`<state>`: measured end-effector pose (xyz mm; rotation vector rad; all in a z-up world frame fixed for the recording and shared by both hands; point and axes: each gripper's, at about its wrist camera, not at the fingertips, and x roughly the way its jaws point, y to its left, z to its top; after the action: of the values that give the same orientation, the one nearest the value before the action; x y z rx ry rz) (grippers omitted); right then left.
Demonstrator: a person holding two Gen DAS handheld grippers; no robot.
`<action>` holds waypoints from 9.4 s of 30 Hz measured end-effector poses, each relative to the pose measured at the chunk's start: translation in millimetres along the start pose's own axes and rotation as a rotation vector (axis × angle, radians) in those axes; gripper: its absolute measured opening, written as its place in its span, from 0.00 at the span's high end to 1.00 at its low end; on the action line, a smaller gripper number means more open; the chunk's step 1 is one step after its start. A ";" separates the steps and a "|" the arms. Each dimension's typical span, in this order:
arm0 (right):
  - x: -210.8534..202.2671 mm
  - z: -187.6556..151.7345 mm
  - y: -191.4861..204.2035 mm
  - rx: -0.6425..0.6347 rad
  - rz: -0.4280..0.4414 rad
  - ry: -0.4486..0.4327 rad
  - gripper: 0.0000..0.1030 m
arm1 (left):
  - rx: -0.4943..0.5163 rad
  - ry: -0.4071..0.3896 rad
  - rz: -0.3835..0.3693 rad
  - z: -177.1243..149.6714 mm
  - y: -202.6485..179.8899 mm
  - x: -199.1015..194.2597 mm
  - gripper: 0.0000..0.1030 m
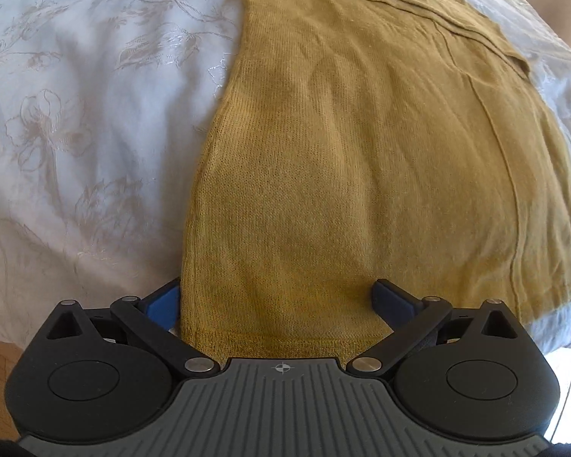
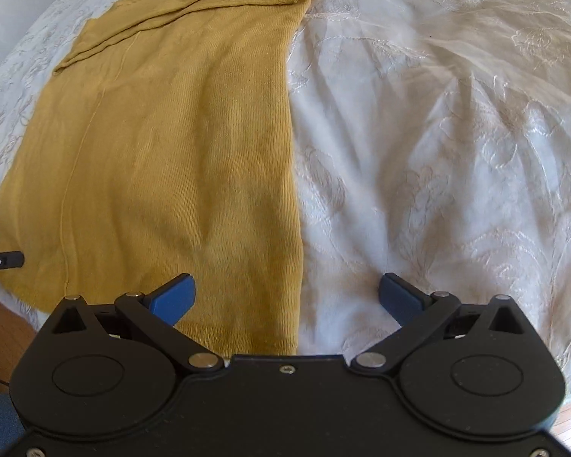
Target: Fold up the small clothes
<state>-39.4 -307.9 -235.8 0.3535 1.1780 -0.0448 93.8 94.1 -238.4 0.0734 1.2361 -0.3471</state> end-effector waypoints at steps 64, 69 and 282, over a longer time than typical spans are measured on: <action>-62.0 82.2 -18.8 0.196 0.342 -0.269 0.87 | -0.195 -0.345 -0.205 93.5 10.4 -96.1 0.92; -59.6 124.1 -18.9 0.221 0.326 -0.341 0.87 | -0.181 -0.398 -0.232 141.6 6.7 -93.3 0.92; 47.6 286.0 279.0 -0.170 0.460 -0.042 0.44 | -0.176 -0.092 -0.144 216.1 107.8 -10.4 0.01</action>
<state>295.8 -121.5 -114.4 0.4623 1.0271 0.4436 319.9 146.2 -170.9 -0.1821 1.1792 -0.3609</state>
